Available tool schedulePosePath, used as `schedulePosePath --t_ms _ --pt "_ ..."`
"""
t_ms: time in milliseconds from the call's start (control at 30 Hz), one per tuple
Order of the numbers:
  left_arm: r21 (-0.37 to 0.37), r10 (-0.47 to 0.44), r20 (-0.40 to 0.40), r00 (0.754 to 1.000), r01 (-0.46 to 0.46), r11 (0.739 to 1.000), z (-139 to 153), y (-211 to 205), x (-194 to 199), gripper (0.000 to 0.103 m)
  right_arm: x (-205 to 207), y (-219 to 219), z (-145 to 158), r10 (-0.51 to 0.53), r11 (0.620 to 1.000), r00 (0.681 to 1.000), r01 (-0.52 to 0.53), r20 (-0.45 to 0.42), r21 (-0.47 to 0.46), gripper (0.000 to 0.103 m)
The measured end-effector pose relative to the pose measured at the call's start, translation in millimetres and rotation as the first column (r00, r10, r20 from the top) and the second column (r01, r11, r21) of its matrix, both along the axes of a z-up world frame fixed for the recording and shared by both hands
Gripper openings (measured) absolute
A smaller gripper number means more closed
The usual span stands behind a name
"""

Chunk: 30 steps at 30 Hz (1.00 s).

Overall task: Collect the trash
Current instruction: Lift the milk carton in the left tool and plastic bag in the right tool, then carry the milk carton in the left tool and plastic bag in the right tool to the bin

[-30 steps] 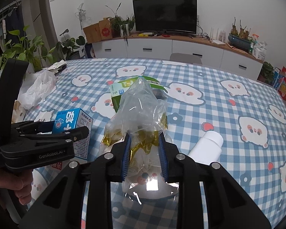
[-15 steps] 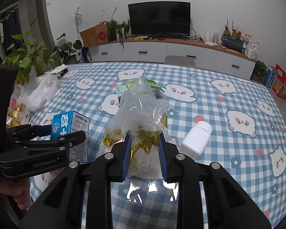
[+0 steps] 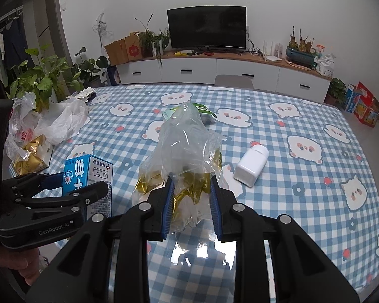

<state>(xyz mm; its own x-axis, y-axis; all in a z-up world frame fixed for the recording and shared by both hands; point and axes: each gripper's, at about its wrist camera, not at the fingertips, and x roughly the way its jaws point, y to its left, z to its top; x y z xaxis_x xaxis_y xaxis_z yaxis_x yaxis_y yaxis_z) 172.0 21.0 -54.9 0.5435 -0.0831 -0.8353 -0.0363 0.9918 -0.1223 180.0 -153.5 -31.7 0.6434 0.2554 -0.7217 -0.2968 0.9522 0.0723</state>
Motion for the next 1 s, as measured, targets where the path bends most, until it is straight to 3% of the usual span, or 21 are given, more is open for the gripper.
schedulePosePath --t_ms 333,1000 --pt "0.008 0.026 0.011 1.000 -0.026 1.000 13 3 -60 0.067 -57 -6 8 -0.004 1.000 1.000 0.005 -0.020 0.016 0.024" --pt "0.023 0.029 -0.007 1.000 -0.029 0.999 2 -6 -150 0.067 -152 -13 3 -0.006 1.000 0.999 0.006 -0.043 0.007 0.024"
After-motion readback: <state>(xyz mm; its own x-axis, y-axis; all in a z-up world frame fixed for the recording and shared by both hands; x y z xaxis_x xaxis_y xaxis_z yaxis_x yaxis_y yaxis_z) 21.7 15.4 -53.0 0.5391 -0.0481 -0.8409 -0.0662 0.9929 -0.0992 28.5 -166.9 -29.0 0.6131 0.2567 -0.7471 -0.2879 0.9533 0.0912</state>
